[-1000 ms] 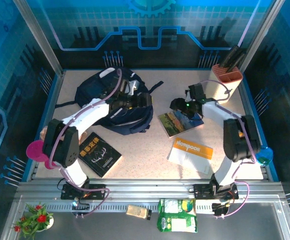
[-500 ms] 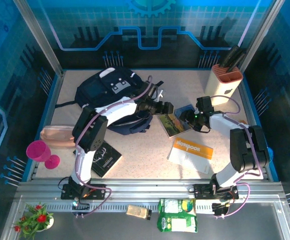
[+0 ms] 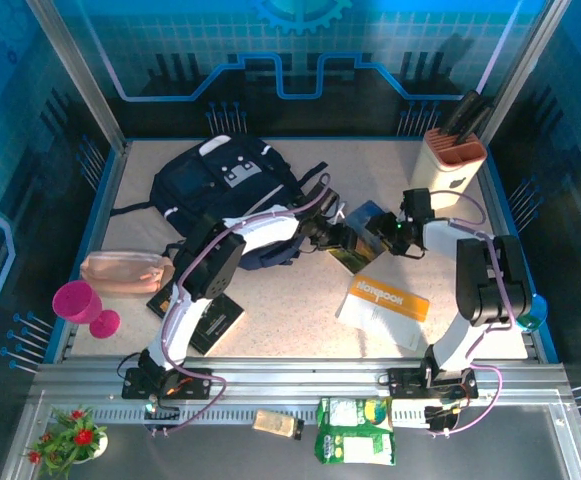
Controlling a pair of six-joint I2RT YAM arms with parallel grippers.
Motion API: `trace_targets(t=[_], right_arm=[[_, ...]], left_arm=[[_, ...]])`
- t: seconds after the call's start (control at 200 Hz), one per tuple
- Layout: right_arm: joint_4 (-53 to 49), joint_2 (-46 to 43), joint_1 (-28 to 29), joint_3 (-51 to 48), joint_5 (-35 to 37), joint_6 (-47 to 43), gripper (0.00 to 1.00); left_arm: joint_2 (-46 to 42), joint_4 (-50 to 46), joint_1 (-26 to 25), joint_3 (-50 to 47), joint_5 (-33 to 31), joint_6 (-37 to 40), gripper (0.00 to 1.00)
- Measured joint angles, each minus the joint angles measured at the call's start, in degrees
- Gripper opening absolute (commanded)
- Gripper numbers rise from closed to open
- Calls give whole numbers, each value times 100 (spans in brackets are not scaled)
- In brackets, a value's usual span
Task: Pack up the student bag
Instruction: Rotate the book at the center of the table, then pick up the book at the center of the table.
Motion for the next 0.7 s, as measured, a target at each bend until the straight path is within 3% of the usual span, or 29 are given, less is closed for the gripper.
trace_targets(t=[0.325,0.515,0.7], right_arm=[[164,516,-42,564,-188,-70,53],[-61,223,-42,527,-157,-330,52],[-363,-245,-24,374,-98,-638,50]], left_arm=[[-247,564,-551,-503,63,-98,53],[-520,173,-398,-463,-280,-192,56],[-629,-114,-28,-295,-612,-411,52]])
